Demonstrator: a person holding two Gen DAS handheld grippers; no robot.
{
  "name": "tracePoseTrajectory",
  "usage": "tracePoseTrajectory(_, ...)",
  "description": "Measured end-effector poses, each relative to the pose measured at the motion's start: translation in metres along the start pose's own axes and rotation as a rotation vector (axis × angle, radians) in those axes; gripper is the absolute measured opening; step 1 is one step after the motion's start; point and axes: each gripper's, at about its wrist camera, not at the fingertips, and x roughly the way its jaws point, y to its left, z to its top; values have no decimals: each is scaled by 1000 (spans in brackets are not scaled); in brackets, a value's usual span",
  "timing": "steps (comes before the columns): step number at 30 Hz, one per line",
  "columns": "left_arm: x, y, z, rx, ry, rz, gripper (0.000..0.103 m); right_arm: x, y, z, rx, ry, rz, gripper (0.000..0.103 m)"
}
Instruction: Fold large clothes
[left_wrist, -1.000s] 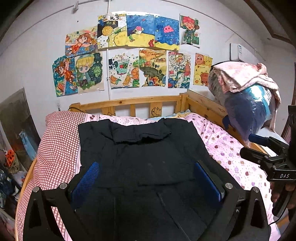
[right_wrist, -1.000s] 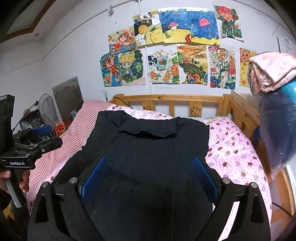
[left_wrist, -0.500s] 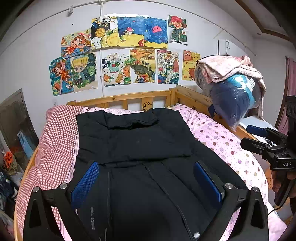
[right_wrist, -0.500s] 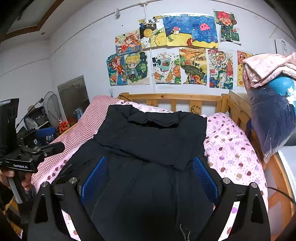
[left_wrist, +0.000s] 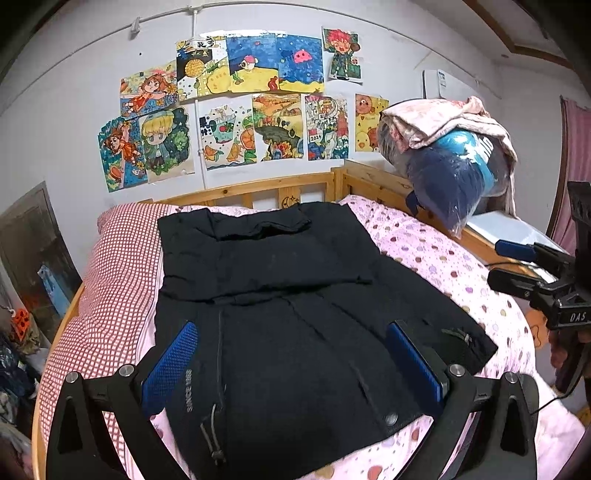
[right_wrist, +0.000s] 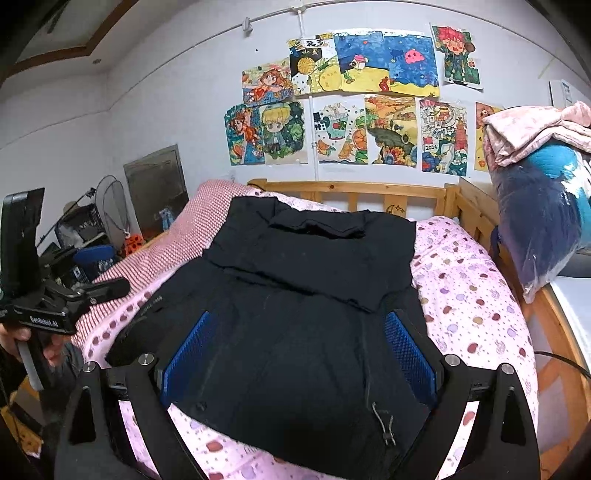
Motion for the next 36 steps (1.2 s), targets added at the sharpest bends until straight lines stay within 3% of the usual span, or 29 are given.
tracePoseTrajectory(12, -10, 19, -60, 50, 50, -40, 103, -6, -6, -51, -2, 65, -39, 91)
tracePoseTrajectory(21, -4, 7, -103, 144, 119, -12, 103, -3, -16, -92, 2, 122, -68, 91)
tracePoseTrajectory(36, 22, 14, -134, 106, 180, 45, 103, 31, -12, -132, -49, 234, -95, 91)
